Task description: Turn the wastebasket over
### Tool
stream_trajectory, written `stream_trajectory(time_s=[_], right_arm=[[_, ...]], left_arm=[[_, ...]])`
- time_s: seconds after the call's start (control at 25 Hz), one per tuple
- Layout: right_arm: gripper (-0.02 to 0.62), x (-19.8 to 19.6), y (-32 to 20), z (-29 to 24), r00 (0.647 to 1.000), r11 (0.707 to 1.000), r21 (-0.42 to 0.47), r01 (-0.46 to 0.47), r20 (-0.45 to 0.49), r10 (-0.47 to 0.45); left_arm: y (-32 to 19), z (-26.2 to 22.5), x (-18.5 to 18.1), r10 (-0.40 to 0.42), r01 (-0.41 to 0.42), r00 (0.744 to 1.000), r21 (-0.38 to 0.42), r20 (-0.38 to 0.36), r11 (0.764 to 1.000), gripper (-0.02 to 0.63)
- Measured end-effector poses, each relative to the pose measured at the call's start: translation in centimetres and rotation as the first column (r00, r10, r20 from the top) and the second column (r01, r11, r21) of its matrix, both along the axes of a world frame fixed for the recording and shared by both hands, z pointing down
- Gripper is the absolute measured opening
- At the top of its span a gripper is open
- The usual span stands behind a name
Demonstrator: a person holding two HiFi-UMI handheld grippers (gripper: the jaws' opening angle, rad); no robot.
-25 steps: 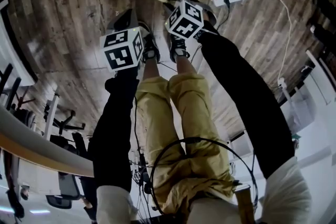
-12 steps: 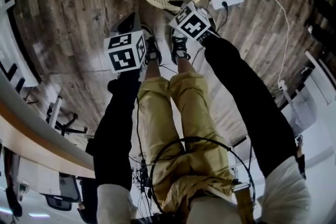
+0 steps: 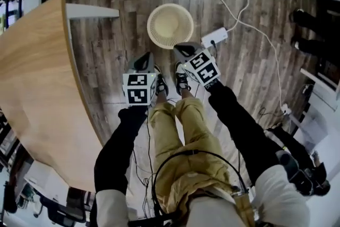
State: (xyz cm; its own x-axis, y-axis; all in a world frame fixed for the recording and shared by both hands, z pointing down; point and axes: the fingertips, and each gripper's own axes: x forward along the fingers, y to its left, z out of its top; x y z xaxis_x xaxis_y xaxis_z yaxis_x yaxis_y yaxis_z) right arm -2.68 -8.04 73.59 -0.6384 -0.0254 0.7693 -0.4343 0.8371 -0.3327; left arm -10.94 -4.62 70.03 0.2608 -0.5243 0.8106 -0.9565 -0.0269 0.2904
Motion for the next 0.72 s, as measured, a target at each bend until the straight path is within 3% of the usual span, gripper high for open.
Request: stream_trajectory(time_s=[0.36, 0.52, 0.72], right_arm=[[0.021, 2.7, 2.4, -26.1, 0.979, 0.990, 0.130, -0.049, 0.201, 0.022], [0.021, 2.6, 1.3, -35.6, 0.953, 0.965, 0.229, -0.126, 0.298, 0.053], [0.020, 3.6, 2.1, -44.6, 0.911, 0.923, 0.311, -0.225, 0.404, 0.085]], left_arm=[[1.0, -24.8, 2.0, 0.042, -0.052, 0.998, 0.222, 0.047, 0.974, 0.002], [0.2, -33.8, 2.4, 0.023, -0.060, 0.994, 0.363, 0.105, 0.930, 0.002], [1.5, -42.4, 5.2, -0.012, -0.044, 0.994, 0.497, 0.108, 0.866, 0.002]])
